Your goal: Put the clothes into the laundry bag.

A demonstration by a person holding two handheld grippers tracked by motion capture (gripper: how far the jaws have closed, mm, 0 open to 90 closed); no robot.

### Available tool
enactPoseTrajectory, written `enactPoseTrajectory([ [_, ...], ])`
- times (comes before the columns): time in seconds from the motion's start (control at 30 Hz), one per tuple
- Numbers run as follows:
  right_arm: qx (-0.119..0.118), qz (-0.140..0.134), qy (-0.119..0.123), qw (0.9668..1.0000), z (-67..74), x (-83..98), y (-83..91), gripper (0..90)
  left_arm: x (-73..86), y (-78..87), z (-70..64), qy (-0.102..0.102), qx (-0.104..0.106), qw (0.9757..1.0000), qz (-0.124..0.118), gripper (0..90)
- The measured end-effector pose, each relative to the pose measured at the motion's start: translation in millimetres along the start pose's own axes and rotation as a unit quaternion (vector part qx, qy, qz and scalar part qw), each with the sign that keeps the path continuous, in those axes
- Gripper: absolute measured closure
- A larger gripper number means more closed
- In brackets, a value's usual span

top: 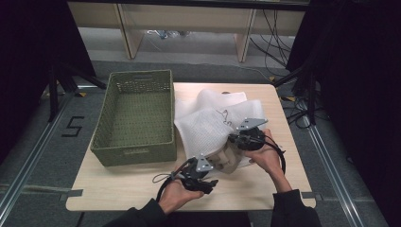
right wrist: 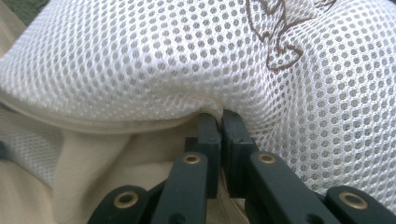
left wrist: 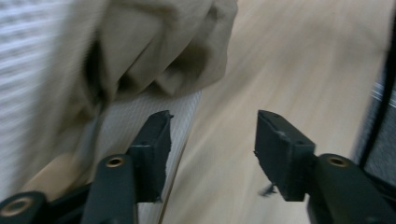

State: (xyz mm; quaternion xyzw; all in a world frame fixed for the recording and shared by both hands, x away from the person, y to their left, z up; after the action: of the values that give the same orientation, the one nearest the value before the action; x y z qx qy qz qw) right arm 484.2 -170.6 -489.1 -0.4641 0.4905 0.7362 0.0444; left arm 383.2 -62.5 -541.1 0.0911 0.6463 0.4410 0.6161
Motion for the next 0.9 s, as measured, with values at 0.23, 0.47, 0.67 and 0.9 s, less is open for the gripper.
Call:
enactPoseTrajectory([
  [0.23,-0.008,-0.004,0.005,0.9999,3.1,0.2,5.8,88.0,-18.6,-39.1,17.4,0.049,-0.037,0.9977,-0.030,36.3],
  [0.47,-0.013,-0.011,0.002,0.9998,7.4,-2.4,10.1,88.1,-32.1,-47.3,29.1,0.060,-0.057,0.9950,-0.056,74.5],
  [0.67,-0.026,-0.009,0.013,0.9995,12.9,-6.0,20.7,88.2,-38.9,-35.6,53.9,0.077,-0.089,0.9905,-0.071,81.8],
  [0.9,-0.028,0.023,0.018,0.9992,20.9,14.2,14.0,88.1,-31.4,-41.8,62.7,0.087,-0.113,0.9876,-0.065,81.4],
])
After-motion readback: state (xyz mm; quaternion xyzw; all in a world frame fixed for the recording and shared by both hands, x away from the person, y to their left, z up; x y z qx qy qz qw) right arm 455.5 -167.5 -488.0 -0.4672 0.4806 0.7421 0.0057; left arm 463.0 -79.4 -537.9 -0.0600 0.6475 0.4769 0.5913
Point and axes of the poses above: each handheld gripper's, and its own axes: y roughly backward along the jaws, x roughly out of its underside, z roughly to its left, the point moved 9 cm from there along -y, roughly forward along the jaws, and after that the axes turned 14 degrees about -y, right-handed, at the moved point
